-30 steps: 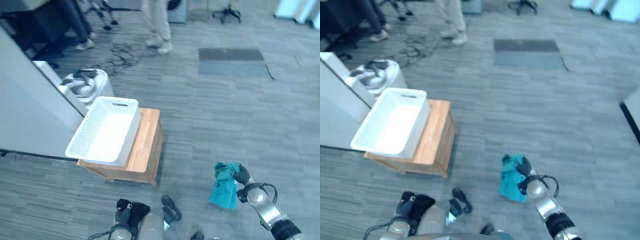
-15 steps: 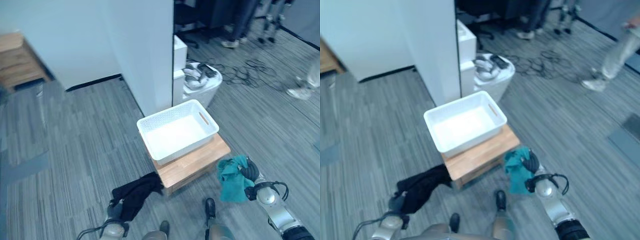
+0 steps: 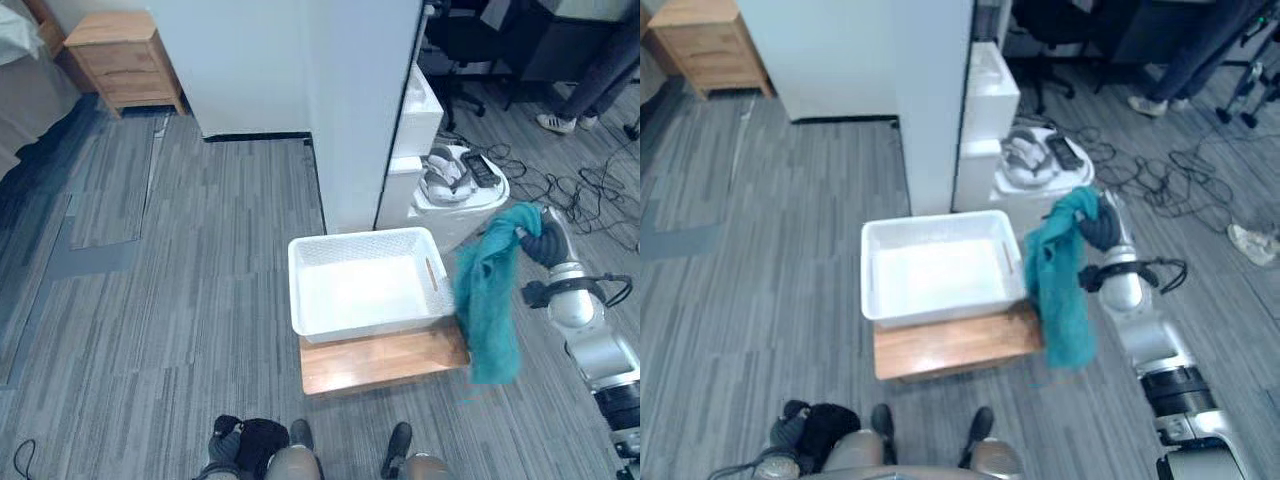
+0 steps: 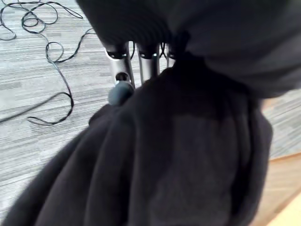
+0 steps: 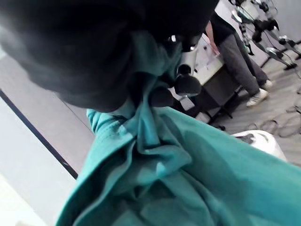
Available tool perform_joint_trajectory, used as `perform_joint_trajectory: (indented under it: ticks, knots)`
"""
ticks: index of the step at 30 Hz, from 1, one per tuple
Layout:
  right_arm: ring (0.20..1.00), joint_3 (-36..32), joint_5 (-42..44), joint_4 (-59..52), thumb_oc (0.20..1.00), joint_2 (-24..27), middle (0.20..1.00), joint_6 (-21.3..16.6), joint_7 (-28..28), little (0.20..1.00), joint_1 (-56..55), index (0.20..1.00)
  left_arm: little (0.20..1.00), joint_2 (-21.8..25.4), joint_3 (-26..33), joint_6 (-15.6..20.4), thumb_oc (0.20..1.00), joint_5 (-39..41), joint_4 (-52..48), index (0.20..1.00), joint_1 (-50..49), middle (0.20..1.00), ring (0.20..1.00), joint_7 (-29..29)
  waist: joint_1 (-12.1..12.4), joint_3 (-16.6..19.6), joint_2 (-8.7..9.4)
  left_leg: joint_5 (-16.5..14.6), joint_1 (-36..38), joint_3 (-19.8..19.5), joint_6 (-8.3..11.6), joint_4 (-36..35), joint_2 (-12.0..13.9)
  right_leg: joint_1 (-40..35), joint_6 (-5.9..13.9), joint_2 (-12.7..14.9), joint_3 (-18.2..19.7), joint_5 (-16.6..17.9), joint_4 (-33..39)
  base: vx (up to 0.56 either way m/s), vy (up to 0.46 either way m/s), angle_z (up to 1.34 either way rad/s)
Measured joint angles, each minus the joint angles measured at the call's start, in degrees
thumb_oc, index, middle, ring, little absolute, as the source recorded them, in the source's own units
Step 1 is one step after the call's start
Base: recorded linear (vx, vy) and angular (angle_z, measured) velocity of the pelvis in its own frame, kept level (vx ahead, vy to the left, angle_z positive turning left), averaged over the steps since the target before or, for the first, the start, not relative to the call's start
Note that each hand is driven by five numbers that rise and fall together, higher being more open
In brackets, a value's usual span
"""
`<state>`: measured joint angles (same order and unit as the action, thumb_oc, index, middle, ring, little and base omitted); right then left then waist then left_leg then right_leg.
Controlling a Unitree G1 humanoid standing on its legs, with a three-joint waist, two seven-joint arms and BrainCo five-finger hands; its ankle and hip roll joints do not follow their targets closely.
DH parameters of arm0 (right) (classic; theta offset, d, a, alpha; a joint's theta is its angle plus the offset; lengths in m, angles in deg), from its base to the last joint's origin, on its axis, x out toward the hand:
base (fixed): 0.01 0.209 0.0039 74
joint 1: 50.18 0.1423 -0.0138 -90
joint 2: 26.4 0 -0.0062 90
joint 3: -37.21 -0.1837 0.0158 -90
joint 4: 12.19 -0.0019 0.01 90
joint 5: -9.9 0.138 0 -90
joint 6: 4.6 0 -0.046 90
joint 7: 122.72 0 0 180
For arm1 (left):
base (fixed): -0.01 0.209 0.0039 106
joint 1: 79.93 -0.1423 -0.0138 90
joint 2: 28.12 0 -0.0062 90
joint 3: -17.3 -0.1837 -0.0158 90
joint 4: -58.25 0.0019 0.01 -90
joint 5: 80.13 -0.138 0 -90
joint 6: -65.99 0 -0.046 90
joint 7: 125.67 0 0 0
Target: Tidy up the quilt and then pick up the clothes from the bed and put them into the laundry hamper.
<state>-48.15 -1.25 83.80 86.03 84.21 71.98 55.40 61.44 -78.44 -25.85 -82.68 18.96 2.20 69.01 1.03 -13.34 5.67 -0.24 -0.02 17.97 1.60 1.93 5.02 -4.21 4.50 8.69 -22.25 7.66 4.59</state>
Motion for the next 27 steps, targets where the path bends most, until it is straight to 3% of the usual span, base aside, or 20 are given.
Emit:
perform_joint_trajectory:
  ticks: [2, 3, 5, 7, 9, 10, 12, 13, 16, 20, 27]
  knots:
    - [0.200, 1.58, 0.01, -0.04, 0.200, -0.01, 0.200, 0.85, -0.03, 0.200, 3.04, 0.200, 0.200, 0.37, -0.08, -0.02, 0.200, 0.01, 0.92, 0.200, 0.09, 0.200, 0.200, -0.31, 0.24, -0.24, -0.69, 0.32, 1.56, 0.35, -0.47, -1.22, 0.62, 1.92, 0.09, 0.44, 0.92, 0.02, -5.42, 0.08, 0.047, 0.07]
    - [0.200, 1.85, 0.03, -0.84, 0.200, 0.12, 0.200, 0.66, 0.02, 0.200, 4.13, 0.200, 0.200, 0.65, -0.05, 0.08, 0.200, 0.00, 1.17, 0.200, 0.32, 0.200, 0.200, -0.60, -0.25, -0.30, -1.37, 0.87, 2.70, 0.21, -1.24, -2.03, 1.15, 3.96, 0.22, 1.16, 1.32, 0.01, -11.85, 0.04, 0.017, -0.01]
    - [0.200, 3.61, 0.11, -1.41, 0.200, 1.46, 0.200, 0.11, 0.18, 0.200, 6.45, 0.200, 0.200, 1.66, -0.48, 0.04, 0.200, -0.01, 2.08, 0.200, 1.25, 0.200, 0.200, -0.59, -0.90, -0.47, -1.99, 0.86, 3.72, -0.56, -1.79, -3.00, 1.85, 8.18, 2.04, 1.31, 6.37, -2.04, -19.45, 0.08, -0.084, 0.24]
    - [0.200, 3.70, 0.21, -1.83, 0.200, 2.04, 0.200, -0.25, 0.18, 0.200, 6.44, 0.200, 0.200, 3.08, -0.73, 0.10, 0.200, -0.02, 1.90, 0.200, 1.70, 0.200, 0.200, -0.58, -0.96, -0.14, -1.27, 0.87, 3.64, -2.09, -1.84, -3.07, 1.43, 7.70, 1.91, 1.54, 6.91, -2.11, -15.77, 0.10, -0.115, 0.41]
    - [0.200, 3.15, 0.58, -3.82, 0.200, 3.09, 0.200, -0.51, 0.21, 0.200, 6.50, 0.200, 0.200, 4.37, -1.02, 0.13, 0.200, -0.12, 1.35, 0.200, 2.03, 0.200, 0.200, -0.45, -0.98, 0.93, 0.58, 1.30, 3.15, -4.33, -1.91, -3.94, -0.21, 4.98, 2.64, 1.10, 9.64, -1.55, -6.60, 0.11, -0.082, 0.50]
    - [0.200, 3.33, 1.03, -5.79, 0.200, 3.40, 0.200, -0.66, 0.08, 0.200, 7.41, 0.200, 0.200, 5.09, -0.45, 0.14, 0.200, -0.11, 1.46, 0.200, 1.77, 0.200, 0.200, -0.42, -0.05, 2.00, 2.33, 1.73, 3.98, -4.03, -1.59, -5.51, -1.74, 3.14, 2.62, 1.51, 9.81, -0.72, -2.42, 0.13, -0.076, 0.22]
    - [0.200, 4.82, 1.09, -6.96, 0.200, 3.28, 0.200, -1.11, 0.04, 0.200, 9.72, 0.200, 0.200, 5.11, -0.01, 0.12, 0.200, -0.10, 1.39, 0.200, 0.80, 0.200, 0.200, -0.38, 1.22, 3.04, 3.78, 1.71, 5.60, -2.88, -0.95, -6.56, -3.02, 0.94, 2.19, 1.61, 8.94, 0.91, 0.41, 0.11, -0.055, -0.14]
    - [0.200, 4.94, 1.11, -8.29, 0.200, 3.35, 0.200, -2.77, 0.02, 0.200, 11.05, 0.200, 0.200, 3.74, 0.41, 0.14, 0.200, -0.07, 0.49, 0.200, -0.62, 0.200, 0.200, -0.27, 1.28, 3.19, 2.19, 1.37, 6.06, -2.97, -0.06, -6.64, -2.11, 0.54, 2.09, 0.90, 8.72, 0.46, 0.24, 0.10, -0.045, -0.12]
    - [0.200, 4.91, 1.19, -9.87, 0.200, 3.68, 0.200, -2.73, -0.28, 0.200, 11.03, 0.200, 0.200, 1.31, 0.75, 0.17, 0.200, -0.05, -0.27, 0.200, -2.39, 0.200, 0.200, -0.09, 0.70, 3.53, 0.54, 1.59, 6.21, -3.15, 0.73, -6.72, -0.95, 0.35, 2.06, -0.76, 8.67, 0.45, 0.23, 0.07, -0.035, -0.02]
    - [0.200, 4.86, 2.02, -11.68, 0.200, 3.82, 0.200, -2.69, -1.13, 0.200, 10.95, 0.200, 0.200, 0.24, 0.63, 0.14, 0.200, -0.06, -0.19, 0.200, -2.57, 0.200, 0.200, -0.11, 0.37, 3.74, 0.56, 1.44, 6.25, -3.19, 1.44, -6.90, 0.06, 0.02, 0.82, -1.19, 8.17, -0.44, 0.26, 0.05, -0.032, -0.04]
    - [0.200, 5.67, 2.80, -14.36, 0.200, 3.67, 0.200, -3.56, -1.13, 0.200, 11.59, 0.200, 0.200, 0.27, 0.15, 0.12, 0.200, 0.07, -0.15, 0.200, -1.91, 0.200, 0.200, 0.26, 0.48, 5.65, 1.57, 2.03, 6.06, -4.04, 1.66, -6.84, 0.39, 0.01, 0.66, -1.53, 7.30, -0.54, 0.26, 0.02, -0.016, 0.06]
